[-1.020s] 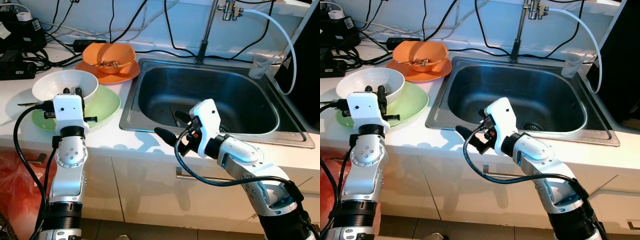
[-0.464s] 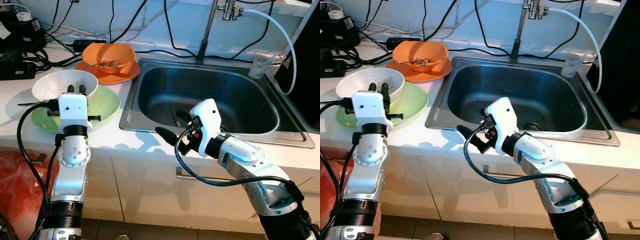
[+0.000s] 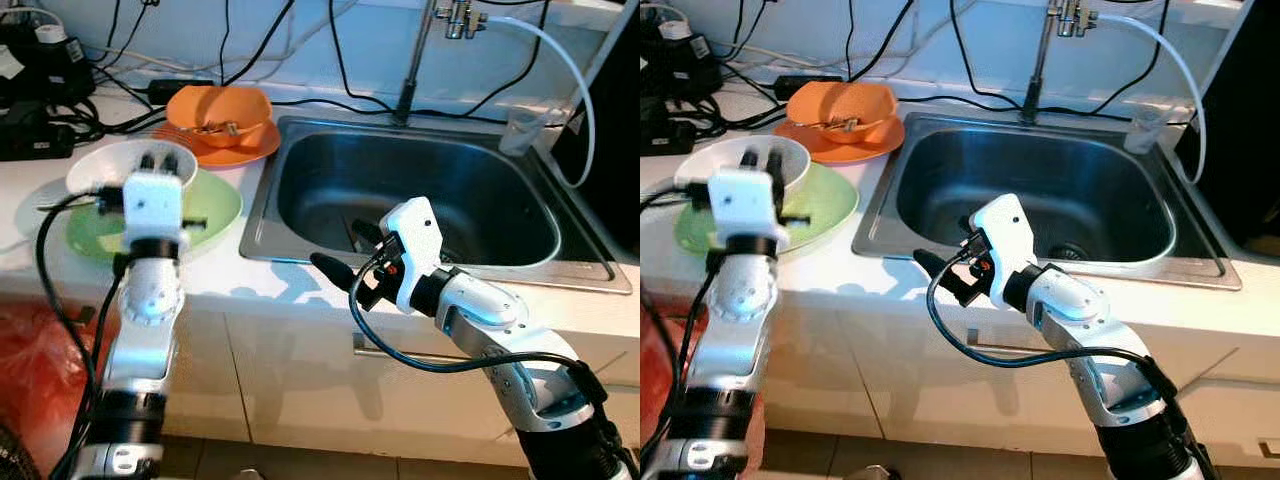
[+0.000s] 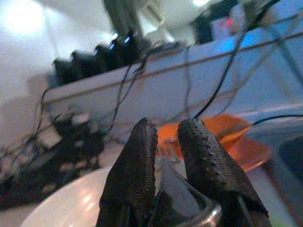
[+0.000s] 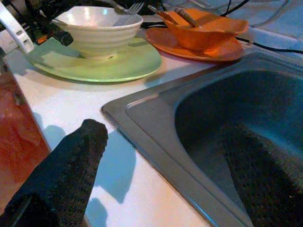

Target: Kitchen organization

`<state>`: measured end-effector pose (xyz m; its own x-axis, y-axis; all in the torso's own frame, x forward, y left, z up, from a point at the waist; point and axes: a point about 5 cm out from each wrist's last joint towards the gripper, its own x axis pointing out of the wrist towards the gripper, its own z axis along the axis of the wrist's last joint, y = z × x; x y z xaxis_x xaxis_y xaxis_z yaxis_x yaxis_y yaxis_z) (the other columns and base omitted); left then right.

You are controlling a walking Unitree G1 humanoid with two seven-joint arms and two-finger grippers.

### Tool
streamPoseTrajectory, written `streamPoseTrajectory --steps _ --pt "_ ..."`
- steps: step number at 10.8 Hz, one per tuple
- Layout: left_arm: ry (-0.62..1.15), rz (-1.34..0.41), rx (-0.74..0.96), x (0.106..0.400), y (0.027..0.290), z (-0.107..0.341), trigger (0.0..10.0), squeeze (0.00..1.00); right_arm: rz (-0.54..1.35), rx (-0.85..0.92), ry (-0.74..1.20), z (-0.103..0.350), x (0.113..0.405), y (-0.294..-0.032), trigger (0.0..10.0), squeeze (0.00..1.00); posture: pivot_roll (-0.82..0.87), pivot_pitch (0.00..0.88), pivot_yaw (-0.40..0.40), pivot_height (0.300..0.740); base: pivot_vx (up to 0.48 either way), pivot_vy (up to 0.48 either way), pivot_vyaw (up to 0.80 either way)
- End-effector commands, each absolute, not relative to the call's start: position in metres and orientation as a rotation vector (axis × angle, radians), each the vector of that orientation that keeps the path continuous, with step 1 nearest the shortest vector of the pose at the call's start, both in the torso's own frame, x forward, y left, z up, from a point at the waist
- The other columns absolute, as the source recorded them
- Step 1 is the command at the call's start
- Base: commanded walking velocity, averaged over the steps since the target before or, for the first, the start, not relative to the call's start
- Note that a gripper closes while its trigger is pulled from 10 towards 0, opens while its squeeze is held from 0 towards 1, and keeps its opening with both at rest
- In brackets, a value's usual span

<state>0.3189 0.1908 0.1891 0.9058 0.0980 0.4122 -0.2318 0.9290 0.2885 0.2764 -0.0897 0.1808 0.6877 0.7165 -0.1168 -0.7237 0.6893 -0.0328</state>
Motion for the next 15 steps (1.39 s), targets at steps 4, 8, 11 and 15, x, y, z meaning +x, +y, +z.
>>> streamPoseTrajectory --steps 4,8,11,15 --pt "-0.516 0.055 0.375 0.324 0.166 0.212 0.0 0.0 0.702 -0.089 0.06 0.185 0.283 -0.101 10.0 0.0 0.01 0.0 0.031 0.74 0.0 0.0 0.0" --pt "-0.582 -0.075 0.366 0.329 0.135 0.221 0.0 0.0 0.633 -0.143 0.066 0.183 0.285 -0.107 10.0 0.0 -0.03 0.0 0.058 0.74 0.0 0.0 0.0" --pt "-0.562 -0.14 0.3 0.34 0.115 0.216 0.0 0.0 0.507 -0.235 0.095 0.181 0.286 -0.125 10.0 0.0 -0.09 0.0 0.079 0.74 0.0 0.0 0.0" --pt "-0.538 -0.14 0.288 0.343 0.114 0.206 0.0 0.0 0.475 -0.233 0.103 0.18 0.284 -0.133 10.0 0.0 -0.1 0.0 0.075 0.74 0.0 0.0 0.0"
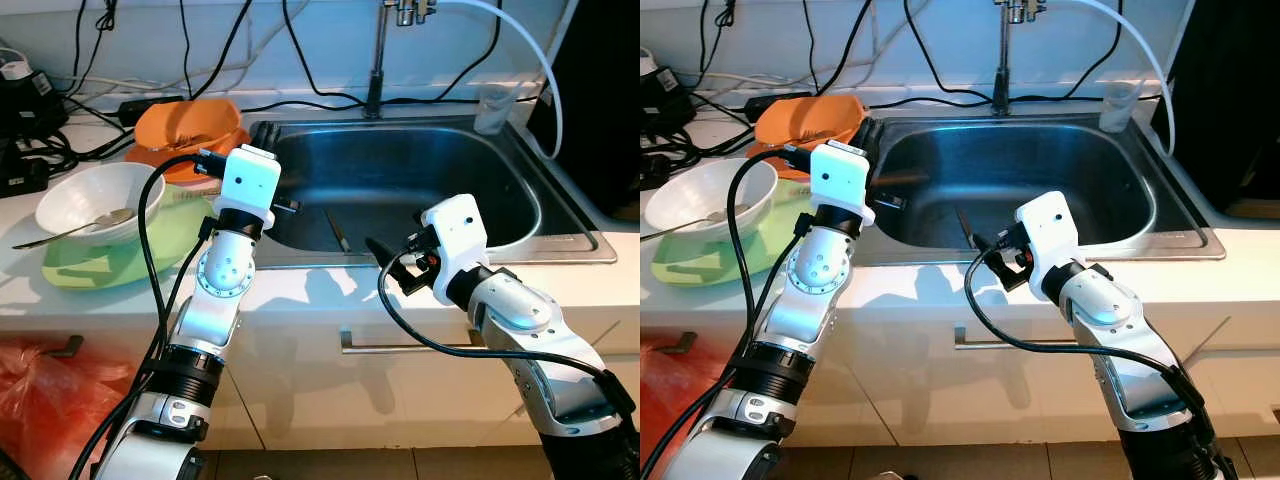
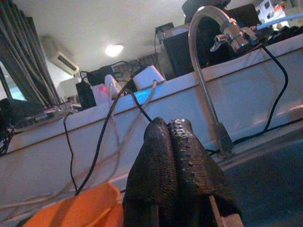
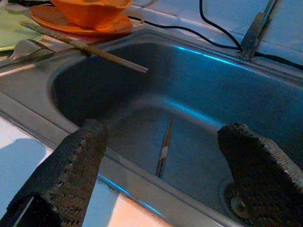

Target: Kitchen organization

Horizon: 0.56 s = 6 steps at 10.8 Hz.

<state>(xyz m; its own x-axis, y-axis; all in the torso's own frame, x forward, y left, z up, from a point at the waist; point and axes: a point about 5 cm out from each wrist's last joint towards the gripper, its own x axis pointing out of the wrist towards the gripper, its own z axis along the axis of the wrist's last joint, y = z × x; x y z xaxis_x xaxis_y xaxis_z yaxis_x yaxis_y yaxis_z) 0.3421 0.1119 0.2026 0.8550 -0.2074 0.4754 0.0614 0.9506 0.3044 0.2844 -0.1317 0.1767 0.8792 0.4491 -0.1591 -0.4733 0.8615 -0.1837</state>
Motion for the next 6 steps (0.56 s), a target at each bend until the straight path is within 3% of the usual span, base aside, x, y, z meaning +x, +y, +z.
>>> streamPoseTrajectory --steps 1,6 --pt "-0.539 -0.136 0.289 0.3434 0.1157 0.2049 0.0 0.0 0.477 -0.231 0.103 0.1802 0.2847 -0.1318 10.0 0.0 -0.1 0.0 0.073 0.74 0.0 0.0 0.0" --pt "-0.541 -0.129 0.291 0.3435 0.1178 0.2046 0.0 0.0 0.49 -0.217 0.109 0.1781 0.2849 -0.1288 10.0 0.0 -0.09 0.0 0.071 0.74 0.0 0.0 0.0"
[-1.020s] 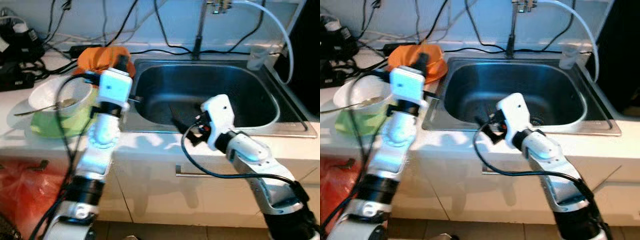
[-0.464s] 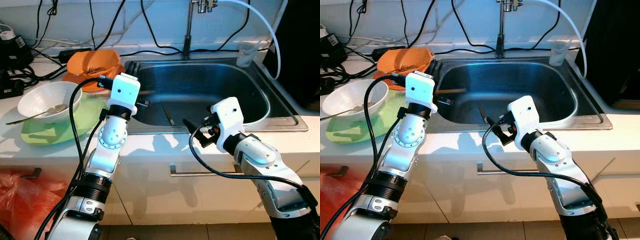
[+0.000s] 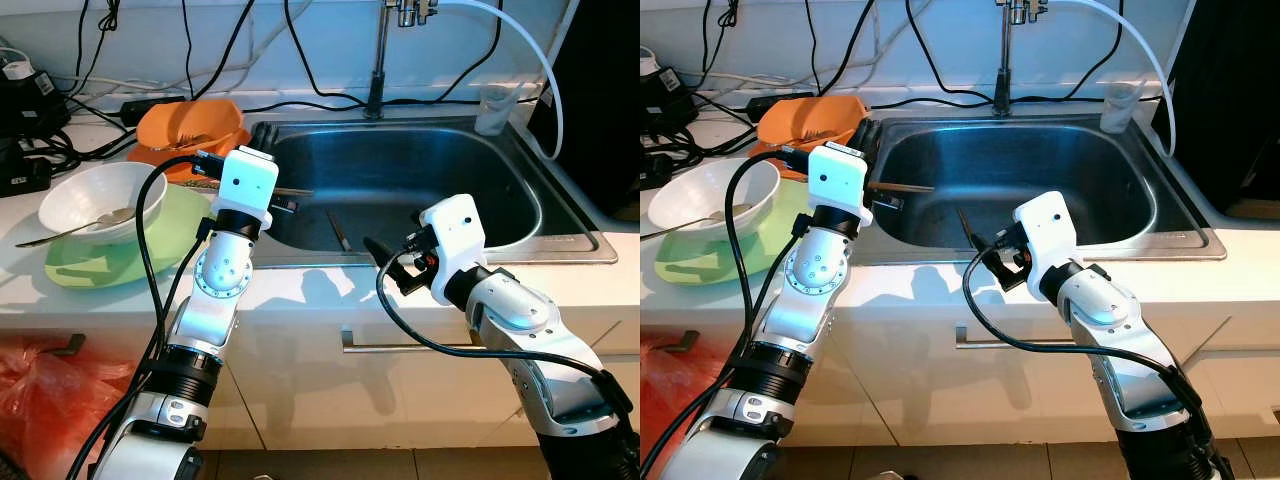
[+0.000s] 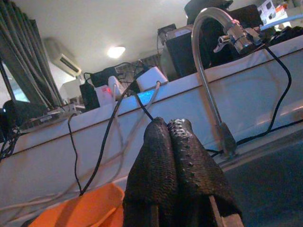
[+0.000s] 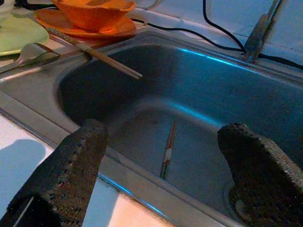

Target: Kitchen organization

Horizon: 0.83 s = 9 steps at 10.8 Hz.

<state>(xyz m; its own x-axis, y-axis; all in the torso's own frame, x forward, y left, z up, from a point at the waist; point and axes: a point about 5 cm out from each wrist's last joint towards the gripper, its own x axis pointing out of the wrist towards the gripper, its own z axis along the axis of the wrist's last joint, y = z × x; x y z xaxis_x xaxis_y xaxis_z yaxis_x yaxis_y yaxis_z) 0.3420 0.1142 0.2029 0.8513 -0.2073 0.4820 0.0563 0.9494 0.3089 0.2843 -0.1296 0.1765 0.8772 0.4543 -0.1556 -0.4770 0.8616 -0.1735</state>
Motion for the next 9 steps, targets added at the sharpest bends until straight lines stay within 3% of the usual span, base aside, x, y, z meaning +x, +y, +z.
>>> streamPoseTrajectory --steps 1,4,5,6,7,9 --pt "-0.541 -0.129 0.287 0.343 0.117 0.205 0.0 0.0 0.491 -0.217 0.111 0.178 0.285 -0.129 10.0 0.0 -0.09 0.0 0.071 0.74 0.0 0.0 0.0" --pt "-0.493 -0.099 0.261 0.344 0.125 0.198 0.4 0.0 0.527 -0.215 0.126 0.175 0.283 -0.124 10.0 0.0 -0.09 0.0 0.07 0.74 0.0 0.0 0.0" --pt "-0.473 -0.081 0.256 0.343 0.131 0.194 4.1 0.03 0.53 -0.216 0.127 0.175 0.283 -0.124 10.0 0.0 -0.08 0.0 0.071 0.74 0.0 0.0 0.0" --pt "-0.437 -0.043 0.248 0.34 0.143 0.187 10.0 0.89 0.533 -0.216 0.125 0.174 0.283 -0.123 10.0 0.0 -0.07 0.0 0.072 0.74 0.0 0.0 0.0" --pt "-0.432 -0.035 0.253 0.339 0.149 0.187 10.0 1.0 0.534 -0.214 0.123 0.174 0.284 -0.122 10.0 0.0 -0.06 0.0 0.074 0.74 0.0 0.0 0.0" --pt "-0.435 0.013 0.291 0.338 0.166 0.193 10.0 1.0 0.548 -0.206 0.117 0.173 0.286 -0.117 10.0 0.0 -0.04 0.0 0.069 0.74 0.0 0.0 0.0"
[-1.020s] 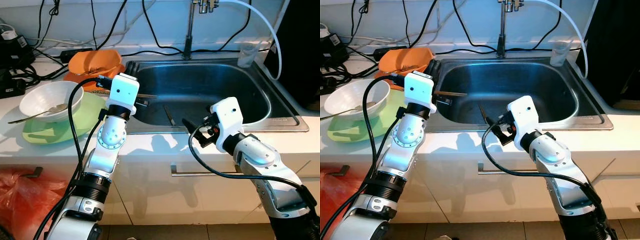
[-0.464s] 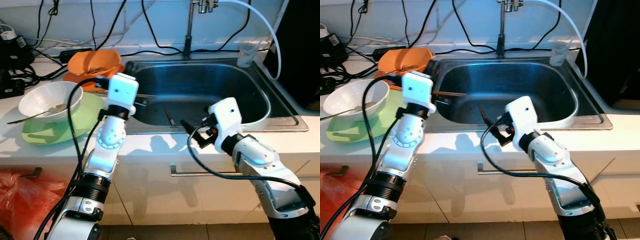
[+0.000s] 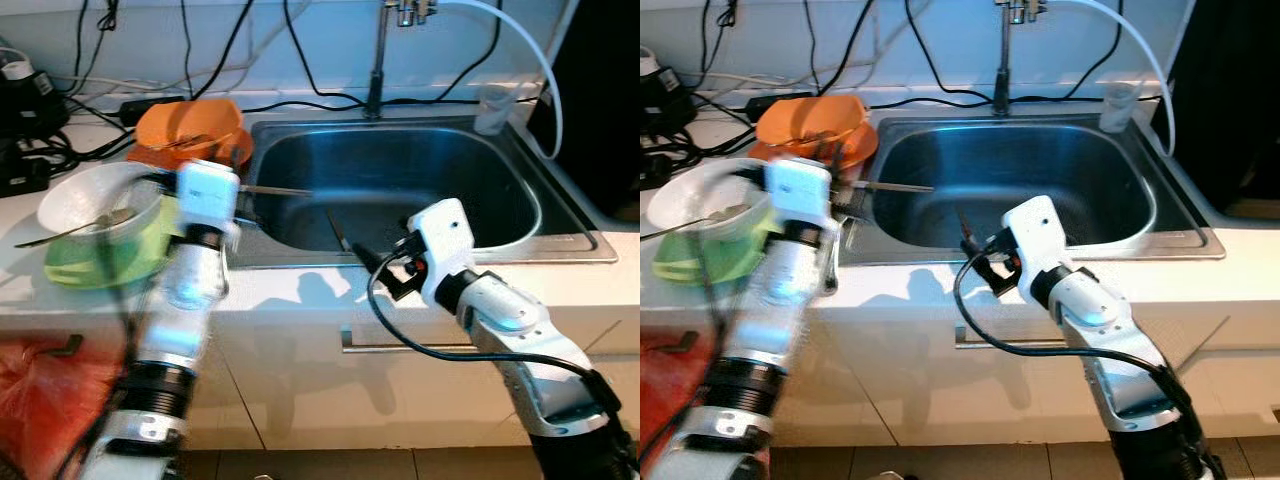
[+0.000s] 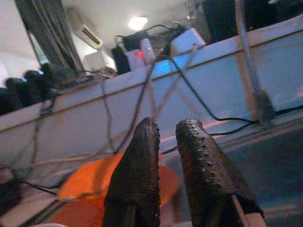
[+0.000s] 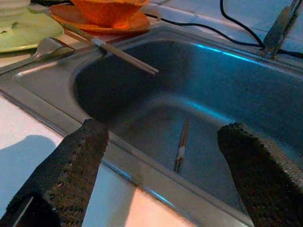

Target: Kitchen organization

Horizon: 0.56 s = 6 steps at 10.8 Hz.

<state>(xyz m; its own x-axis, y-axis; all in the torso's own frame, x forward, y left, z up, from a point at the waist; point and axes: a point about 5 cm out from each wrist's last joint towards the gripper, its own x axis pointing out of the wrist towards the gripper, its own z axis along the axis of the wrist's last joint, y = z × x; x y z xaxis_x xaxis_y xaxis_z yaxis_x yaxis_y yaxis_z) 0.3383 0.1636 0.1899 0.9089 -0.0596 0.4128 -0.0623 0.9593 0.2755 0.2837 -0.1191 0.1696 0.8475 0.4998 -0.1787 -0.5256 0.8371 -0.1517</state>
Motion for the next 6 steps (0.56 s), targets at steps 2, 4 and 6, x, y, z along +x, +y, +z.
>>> streamPoseTrajectory --steps 2,4,6 --pt "-0.444 0.05 0.304 0.336 0.174 0.198 10.0 1.0 0.555 -0.202 0.111 0.173 0.288 -0.115 10.0 0.0 -0.02 0.0 0.061 0.74 0.0 0.0 0.0" --pt "-0.463 0.107 0.34 0.329 0.186 0.204 10.0 1.0 0.573 -0.198 0.111 0.172 0.29 -0.112 10.0 0.0 0.01 0.0 0.045 0.74 0.0 0.0 0.0" --pt "-0.465 0.213 0.377 0.321 0.205 0.207 10.0 1.0 0.597 -0.197 0.116 0.169 0.292 -0.109 10.0 0.0 0.04 0.0 0.019 0.74 0.0 0.0 0.0"
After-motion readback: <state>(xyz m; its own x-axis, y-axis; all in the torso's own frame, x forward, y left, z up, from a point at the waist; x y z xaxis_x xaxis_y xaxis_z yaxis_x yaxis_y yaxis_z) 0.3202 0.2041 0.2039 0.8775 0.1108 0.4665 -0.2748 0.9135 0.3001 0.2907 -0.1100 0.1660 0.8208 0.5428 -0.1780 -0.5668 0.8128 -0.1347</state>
